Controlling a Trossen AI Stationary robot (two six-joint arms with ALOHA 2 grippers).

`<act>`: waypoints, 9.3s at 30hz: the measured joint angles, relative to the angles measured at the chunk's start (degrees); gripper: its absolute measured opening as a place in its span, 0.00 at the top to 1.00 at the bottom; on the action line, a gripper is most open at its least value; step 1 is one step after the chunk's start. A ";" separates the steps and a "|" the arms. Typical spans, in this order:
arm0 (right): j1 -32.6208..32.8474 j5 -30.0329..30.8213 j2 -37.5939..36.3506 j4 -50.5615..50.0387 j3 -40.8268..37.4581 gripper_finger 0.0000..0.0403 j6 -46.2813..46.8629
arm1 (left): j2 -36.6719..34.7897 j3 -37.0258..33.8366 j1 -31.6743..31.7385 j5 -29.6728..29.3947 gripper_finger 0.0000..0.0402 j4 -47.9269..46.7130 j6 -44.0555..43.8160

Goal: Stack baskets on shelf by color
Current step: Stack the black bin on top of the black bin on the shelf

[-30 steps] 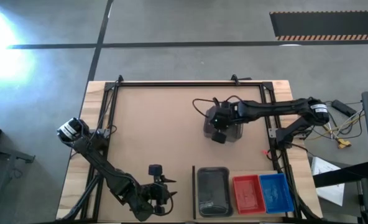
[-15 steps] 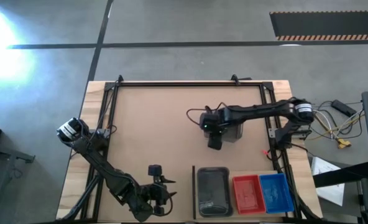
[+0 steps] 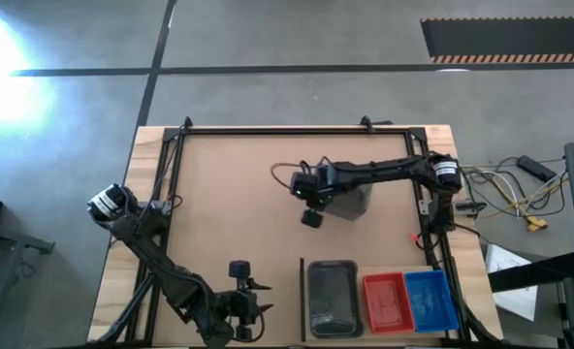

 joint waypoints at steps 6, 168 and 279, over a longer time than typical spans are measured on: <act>-2.26 -6.97 5.90 7.98 9.97 0.98 7.87 | -0.11 -0.29 -2.06 -2.76 0.56 -0.04 -0.06; 79.11 60.18 -4.61 -11.20 8.94 0.87 52.86 | 5.60 2.39 30.65 29.85 0.97 -22.20 10.60; 62.83 33.91 -4.62 -2.68 5.30 0.87 38.41 | 15.50 40.34 5.94 7.67 0.51 -31.58 0.05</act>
